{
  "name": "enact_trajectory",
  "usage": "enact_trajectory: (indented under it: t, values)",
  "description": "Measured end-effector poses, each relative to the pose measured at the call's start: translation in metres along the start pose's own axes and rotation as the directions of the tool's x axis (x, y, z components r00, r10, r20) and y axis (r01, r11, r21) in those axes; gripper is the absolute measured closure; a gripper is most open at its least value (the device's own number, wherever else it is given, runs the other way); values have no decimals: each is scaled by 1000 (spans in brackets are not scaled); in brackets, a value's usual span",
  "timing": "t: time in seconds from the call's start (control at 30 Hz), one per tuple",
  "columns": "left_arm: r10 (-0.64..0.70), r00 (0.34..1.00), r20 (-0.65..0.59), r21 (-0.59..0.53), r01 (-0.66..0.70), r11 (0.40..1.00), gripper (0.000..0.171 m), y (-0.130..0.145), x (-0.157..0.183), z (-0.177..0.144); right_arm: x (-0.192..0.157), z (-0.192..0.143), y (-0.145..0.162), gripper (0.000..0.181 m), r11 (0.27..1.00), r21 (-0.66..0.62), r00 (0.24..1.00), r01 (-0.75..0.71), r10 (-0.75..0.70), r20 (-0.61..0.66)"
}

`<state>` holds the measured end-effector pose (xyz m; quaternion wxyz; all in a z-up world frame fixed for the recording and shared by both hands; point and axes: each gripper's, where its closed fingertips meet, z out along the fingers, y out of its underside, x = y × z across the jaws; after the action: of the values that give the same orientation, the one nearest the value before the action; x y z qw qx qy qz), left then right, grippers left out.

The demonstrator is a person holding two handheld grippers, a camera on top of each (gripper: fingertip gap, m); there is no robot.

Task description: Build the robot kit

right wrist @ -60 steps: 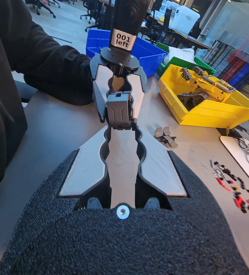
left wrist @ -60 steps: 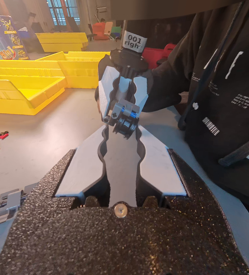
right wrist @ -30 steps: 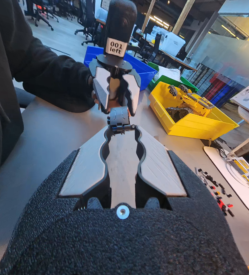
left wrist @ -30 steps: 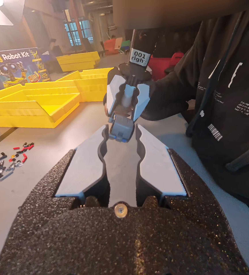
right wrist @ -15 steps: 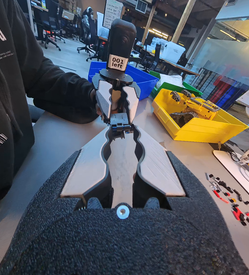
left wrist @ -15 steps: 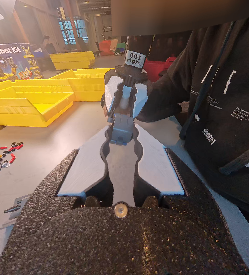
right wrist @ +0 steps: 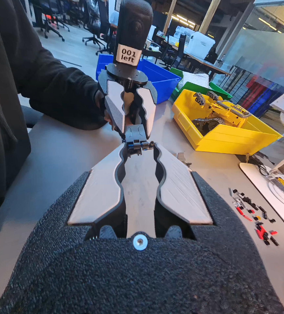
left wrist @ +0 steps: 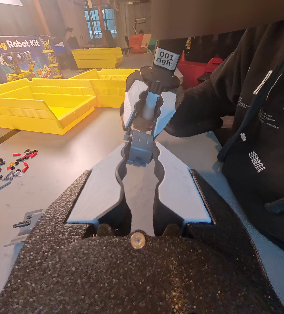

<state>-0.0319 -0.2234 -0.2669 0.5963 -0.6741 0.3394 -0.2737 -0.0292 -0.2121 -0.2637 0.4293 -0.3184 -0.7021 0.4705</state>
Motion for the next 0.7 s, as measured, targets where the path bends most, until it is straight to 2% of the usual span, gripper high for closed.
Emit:
enact_trajectory:
  t: [0.23, 0.5, 0.63, 0.7]
  values:
    - [67, 997, 35, -83, -64, 994, 145, 12, -1, 5, -2, 2, 13, 148, 994, -112, 1000, -10, 10, 4]
    - [213, 972, 101, -222, -187, 957, 145, 29, -6, 10, -2, 6, 32, 150, 968, -241, 997, 71, -77, -16]
    - [244, 961, 134, -249, -206, 946, 145, 32, -10, 11, 0, 8, 35, 152, 958, -253, 988, 133, -148, -41]
    - [235, 966, 111, -283, -196, 939, 147, 41, -7, 15, -6, 12, 31, 153, 956, -239, 984, 167, -178, -23]
